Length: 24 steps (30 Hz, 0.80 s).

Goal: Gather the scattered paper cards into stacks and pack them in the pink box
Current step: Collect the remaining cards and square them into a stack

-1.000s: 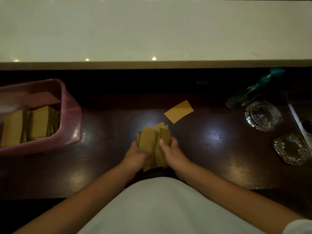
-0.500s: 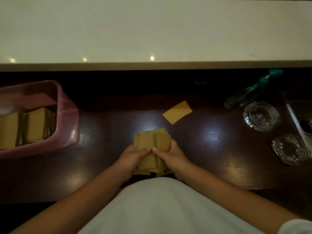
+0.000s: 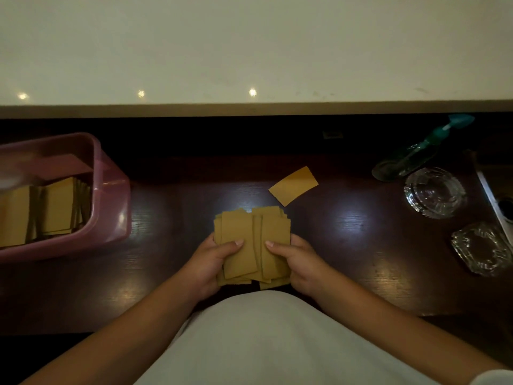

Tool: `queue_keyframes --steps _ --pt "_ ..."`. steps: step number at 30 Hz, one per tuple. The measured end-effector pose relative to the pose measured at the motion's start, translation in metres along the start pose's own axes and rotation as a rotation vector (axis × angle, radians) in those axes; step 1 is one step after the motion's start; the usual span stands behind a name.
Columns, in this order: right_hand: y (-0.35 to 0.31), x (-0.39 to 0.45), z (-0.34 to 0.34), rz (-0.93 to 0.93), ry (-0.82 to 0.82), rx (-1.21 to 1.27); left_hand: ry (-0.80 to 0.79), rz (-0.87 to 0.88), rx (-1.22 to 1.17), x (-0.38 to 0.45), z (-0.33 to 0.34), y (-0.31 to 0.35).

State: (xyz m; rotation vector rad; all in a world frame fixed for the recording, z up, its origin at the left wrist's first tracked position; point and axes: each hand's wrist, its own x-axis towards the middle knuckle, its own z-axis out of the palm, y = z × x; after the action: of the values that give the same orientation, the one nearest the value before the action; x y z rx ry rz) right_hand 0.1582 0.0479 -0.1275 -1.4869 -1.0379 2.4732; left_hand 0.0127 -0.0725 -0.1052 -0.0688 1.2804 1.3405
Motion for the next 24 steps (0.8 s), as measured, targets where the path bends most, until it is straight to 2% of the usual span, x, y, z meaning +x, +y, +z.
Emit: queue_keyframes --steps 4,7,13,18,21,24 --pt "-0.007 0.001 -0.007 -0.078 0.172 0.129 0.175 0.085 -0.069 0.007 -0.01 0.003" --pt "-0.023 -0.002 -0.013 -0.111 0.228 0.168 0.259 0.109 -0.014 0.009 -0.016 0.009" --pt "-0.029 -0.016 0.02 -0.165 0.03 -0.033 0.099 0.024 0.068 0.003 0.016 0.018" --pt "-0.033 -0.018 0.032 -0.211 -0.015 -0.067 0.036 -0.094 -0.103 -0.002 0.026 0.024" --pt "-0.035 -0.018 0.035 -0.239 -0.063 -0.161 -0.03 -0.041 -0.081 -0.005 0.025 0.02" --pt "-0.036 -0.021 0.039 -0.245 -0.122 -0.273 -0.016 0.021 -0.032 -0.005 0.024 0.016"
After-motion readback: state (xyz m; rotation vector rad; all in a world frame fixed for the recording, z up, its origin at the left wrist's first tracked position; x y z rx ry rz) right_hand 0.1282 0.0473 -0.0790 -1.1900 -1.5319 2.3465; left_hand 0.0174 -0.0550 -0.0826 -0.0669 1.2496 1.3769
